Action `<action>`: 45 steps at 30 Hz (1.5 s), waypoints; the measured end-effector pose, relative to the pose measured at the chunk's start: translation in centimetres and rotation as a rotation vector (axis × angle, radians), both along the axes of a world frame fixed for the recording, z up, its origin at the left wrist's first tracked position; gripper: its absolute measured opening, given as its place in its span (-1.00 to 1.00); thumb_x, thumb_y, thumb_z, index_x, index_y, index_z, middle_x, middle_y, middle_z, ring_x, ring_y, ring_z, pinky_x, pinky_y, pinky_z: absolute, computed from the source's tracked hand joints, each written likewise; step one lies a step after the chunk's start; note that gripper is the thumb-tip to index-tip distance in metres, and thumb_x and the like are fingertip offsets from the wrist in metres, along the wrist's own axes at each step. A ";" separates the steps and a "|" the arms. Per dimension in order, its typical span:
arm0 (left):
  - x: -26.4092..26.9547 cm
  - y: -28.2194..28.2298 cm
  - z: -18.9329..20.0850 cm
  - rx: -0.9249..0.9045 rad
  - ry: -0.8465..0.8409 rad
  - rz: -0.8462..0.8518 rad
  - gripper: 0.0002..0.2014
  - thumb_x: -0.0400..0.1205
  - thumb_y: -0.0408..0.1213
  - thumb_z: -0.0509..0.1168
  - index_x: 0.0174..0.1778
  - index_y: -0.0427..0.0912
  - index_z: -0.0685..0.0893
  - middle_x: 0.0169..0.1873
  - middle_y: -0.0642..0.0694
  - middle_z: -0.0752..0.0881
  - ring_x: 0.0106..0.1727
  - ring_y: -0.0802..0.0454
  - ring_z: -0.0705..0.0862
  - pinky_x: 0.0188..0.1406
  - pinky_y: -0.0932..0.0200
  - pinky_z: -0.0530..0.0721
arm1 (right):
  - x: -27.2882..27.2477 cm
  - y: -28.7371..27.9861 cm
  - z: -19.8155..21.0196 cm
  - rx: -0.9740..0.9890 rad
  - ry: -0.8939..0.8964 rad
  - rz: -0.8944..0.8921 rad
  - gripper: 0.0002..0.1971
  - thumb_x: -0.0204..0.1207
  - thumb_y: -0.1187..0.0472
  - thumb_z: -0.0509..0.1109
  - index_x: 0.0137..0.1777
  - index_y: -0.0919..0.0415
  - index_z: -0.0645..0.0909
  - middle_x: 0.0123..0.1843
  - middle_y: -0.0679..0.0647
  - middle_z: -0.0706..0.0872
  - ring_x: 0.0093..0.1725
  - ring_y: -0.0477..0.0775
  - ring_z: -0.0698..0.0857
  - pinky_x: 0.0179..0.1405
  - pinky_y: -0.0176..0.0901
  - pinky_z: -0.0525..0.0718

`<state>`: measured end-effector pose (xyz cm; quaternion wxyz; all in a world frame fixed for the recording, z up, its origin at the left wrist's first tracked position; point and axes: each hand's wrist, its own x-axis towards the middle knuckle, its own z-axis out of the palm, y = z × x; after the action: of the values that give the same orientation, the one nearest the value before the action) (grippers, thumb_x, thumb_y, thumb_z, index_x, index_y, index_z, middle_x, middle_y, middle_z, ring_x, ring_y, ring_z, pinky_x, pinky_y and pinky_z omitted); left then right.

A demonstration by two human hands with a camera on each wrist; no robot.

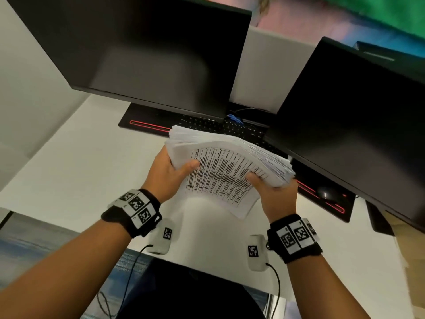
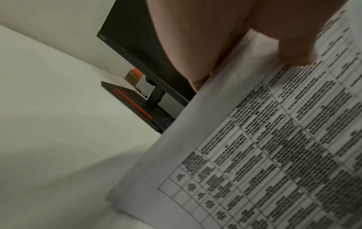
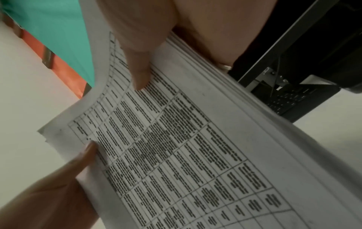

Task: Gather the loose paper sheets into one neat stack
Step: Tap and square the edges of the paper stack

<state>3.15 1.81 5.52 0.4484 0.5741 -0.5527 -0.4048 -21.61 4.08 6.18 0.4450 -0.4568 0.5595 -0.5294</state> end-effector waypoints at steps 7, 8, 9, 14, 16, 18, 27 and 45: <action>-1.3 1.1 1.2 -0.155 0.001 0.135 -0.63 0.58 -0.30 0.49 0.29 -0.31 0.70 0.04 0.16 0.76 0.04 0.51 0.73 0.01 0.60 0.60 | -0.2 0.7 1.3 -0.081 -0.025 -0.012 -0.66 0.42 0.43 0.58 -0.19 -0.13 0.77 -0.23 -0.41 0.82 -0.15 -0.32 0.82 -0.16 -0.20 0.84; -1.4 1.1 1.2 -0.136 0.012 0.119 -0.59 0.59 -0.27 0.49 0.33 -0.32 0.67 0.08 0.10 0.77 0.10 0.44 0.73 0.04 0.53 0.63 | -0.2 0.8 1.3 -0.082 -0.023 -0.011 -0.68 0.42 0.41 0.60 -0.16 -0.11 0.76 -0.18 -0.35 0.84 -0.10 -0.27 0.84 -0.12 -0.14 0.85; -1.5 1.3 1.2 -0.125 0.019 0.109 -0.53 0.59 -0.20 0.50 0.37 -0.32 0.62 0.16 0.09 0.75 0.17 0.35 0.72 0.10 0.43 0.67 | -0.2 0.9 1.1 -0.087 -0.015 -0.020 -0.68 0.41 0.40 0.61 -0.11 -0.10 0.75 -0.13 -0.26 0.86 -0.05 -0.19 0.85 -0.09 -0.09 0.86; -2.9 1.3 2.6 -0.258 0.088 0.197 -0.50 0.58 -0.03 0.29 0.35 -0.29 0.54 0.10 0.08 0.65 0.06 0.38 0.66 0.05 0.46 0.59 | -0.5 0.2 2.0 -0.203 -0.049 -0.062 -0.60 0.43 0.37 0.59 0.22 0.13 0.60 0.00 -0.01 0.79 -0.01 -0.03 0.84 -0.11 -0.24 0.80; -3.6 1.1 3.3 -0.295 0.143 0.281 -0.54 0.63 -0.01 0.24 0.32 -0.25 0.60 0.09 -0.17 0.72 0.07 0.16 0.69 0.09 0.31 0.62 | -0.4 0.1 2.5 -0.234 -0.097 -0.067 -0.62 0.41 0.18 0.57 0.21 0.10 0.60 -0.02 -0.05 0.79 -0.03 -0.06 0.83 -0.13 -0.24 0.79; -4.2 0.8 3.6 -0.289 0.186 0.331 -0.59 0.65 -0.02 0.25 0.30 -0.21 0.64 0.12 -0.29 0.75 0.10 -0.06 0.73 0.13 0.16 0.67 | -0.3 0.1 2.9 -0.247 -0.111 -0.074 -0.67 0.40 0.06 0.47 0.17 0.02 0.60 -0.03 -0.08 0.77 -0.03 -0.12 0.82 -0.15 -0.30 0.77; -4.9 -0.3 4.7 -0.222 0.330 0.384 -0.73 0.67 -0.14 0.27 0.21 -0.10 0.74 0.13 -0.14 0.84 0.21 -0.16 0.78 0.30 -0.08 0.70 | -0.2 -0.6 3.1 -0.253 -0.148 -0.204 -0.86 0.55 0.23 0.38 0.07 0.05 0.66 -0.05 -0.06 0.75 -0.08 -0.12 0.79 -0.18 -0.26 0.77; -3.3 -1.7 7.2 -0.205 -0.120 0.014 -0.79 0.43 -0.20 0.63 -0.17 -0.01 0.71 -0.22 0.05 0.80 -0.20 0.21 0.76 -0.17 0.21 0.74 | -4.8 -2.6 6.0 -0.186 0.474 0.008 -0.84 0.42 0.21 0.63 -0.05 0.03 0.76 -0.20 -0.14 0.79 -0.27 -0.16 0.79 -0.35 -0.22 0.77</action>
<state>-0.17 0.12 12.77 0.4737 0.5525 -0.6129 -0.3079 -26.37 1.49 12.21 0.2595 -0.6093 0.5954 -0.4549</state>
